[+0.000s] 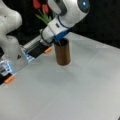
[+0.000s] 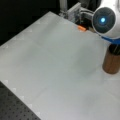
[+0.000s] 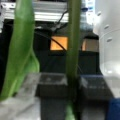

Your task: Flower insertion into a vase

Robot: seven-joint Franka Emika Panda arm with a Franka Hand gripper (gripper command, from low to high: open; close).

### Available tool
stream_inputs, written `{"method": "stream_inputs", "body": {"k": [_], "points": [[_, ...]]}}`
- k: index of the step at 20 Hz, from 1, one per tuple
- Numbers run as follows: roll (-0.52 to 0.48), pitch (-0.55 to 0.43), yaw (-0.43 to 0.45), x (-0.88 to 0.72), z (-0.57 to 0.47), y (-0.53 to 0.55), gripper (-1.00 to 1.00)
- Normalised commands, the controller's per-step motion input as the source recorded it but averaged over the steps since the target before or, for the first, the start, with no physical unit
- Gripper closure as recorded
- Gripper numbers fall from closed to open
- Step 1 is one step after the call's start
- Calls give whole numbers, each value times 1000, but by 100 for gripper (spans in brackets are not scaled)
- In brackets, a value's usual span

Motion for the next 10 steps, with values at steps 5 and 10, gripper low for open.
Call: {"method": "stream_inputs", "body": {"k": [5,10], "points": [[-80,-60,31,226,-161,-3,-100],[-85,-30,45,302,-95,-10,-100]]}}
